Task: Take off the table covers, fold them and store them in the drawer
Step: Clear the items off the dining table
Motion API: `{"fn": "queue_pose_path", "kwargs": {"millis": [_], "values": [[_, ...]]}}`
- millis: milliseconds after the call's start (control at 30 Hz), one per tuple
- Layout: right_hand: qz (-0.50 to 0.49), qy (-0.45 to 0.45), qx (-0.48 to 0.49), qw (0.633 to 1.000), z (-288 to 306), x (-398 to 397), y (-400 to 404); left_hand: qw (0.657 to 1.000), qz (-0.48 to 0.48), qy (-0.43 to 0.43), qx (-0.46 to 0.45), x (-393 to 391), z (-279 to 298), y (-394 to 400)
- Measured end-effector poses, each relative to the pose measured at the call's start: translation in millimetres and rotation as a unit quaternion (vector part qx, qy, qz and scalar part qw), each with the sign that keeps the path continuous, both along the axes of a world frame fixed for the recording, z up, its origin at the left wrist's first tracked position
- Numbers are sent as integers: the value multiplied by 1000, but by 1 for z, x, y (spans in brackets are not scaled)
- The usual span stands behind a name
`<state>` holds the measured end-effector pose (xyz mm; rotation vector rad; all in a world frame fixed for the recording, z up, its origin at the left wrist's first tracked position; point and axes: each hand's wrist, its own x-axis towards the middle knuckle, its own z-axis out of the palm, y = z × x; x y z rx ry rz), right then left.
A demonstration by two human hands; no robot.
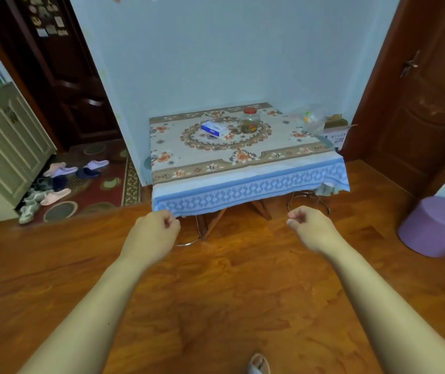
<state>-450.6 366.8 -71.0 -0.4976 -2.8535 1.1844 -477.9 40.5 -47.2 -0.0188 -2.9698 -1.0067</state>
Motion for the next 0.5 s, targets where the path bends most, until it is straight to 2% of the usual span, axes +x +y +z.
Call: {"fn": "queue_pose_path", "kwargs": {"millis": [133, 267, 500], "values": [[24, -22, -9, 999, 7, -108, 19, 1000, 13, -7, 19, -97, 8, 20], [64, -14, -20, 998, 26, -215, 21, 996, 37, -2, 76, -179, 14, 26], [92, -15, -58, 994, 9, -364, 22, 984, 62, -74, 153, -313, -34, 28]]}}
